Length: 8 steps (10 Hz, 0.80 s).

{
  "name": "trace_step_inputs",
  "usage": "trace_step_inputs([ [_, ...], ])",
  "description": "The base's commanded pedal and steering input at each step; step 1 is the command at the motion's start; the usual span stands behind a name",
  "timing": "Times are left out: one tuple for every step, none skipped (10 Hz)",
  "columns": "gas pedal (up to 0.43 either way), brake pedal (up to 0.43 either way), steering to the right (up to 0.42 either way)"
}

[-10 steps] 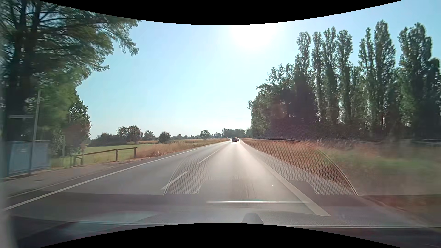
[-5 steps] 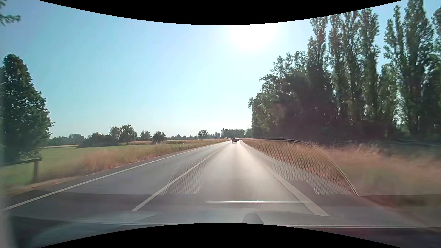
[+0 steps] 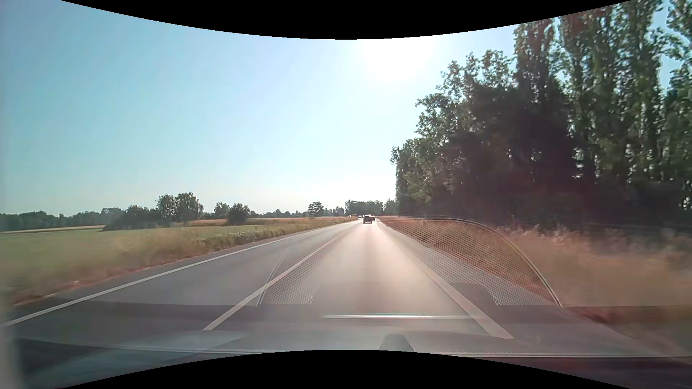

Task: Follow the waypoints while adhering to traffic rules and regulations

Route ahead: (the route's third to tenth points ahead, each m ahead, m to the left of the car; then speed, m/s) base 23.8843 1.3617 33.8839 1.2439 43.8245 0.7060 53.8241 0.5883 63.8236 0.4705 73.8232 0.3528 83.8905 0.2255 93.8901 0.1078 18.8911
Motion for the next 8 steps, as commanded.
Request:
trace_step_inputs([
  [0.331, 0.0, 0.0],
  [0.331, 0.0, 0.0],
  [0.319, 0.0, 0.0],
  [0.319, 0.0, 0.0],
  [0.311, 0.0, 0.0],
  [0.299, 0.0, 0.0],
  [0.287, 0.0, 0.0],
  [0.268, 0.0, 0.0],
])
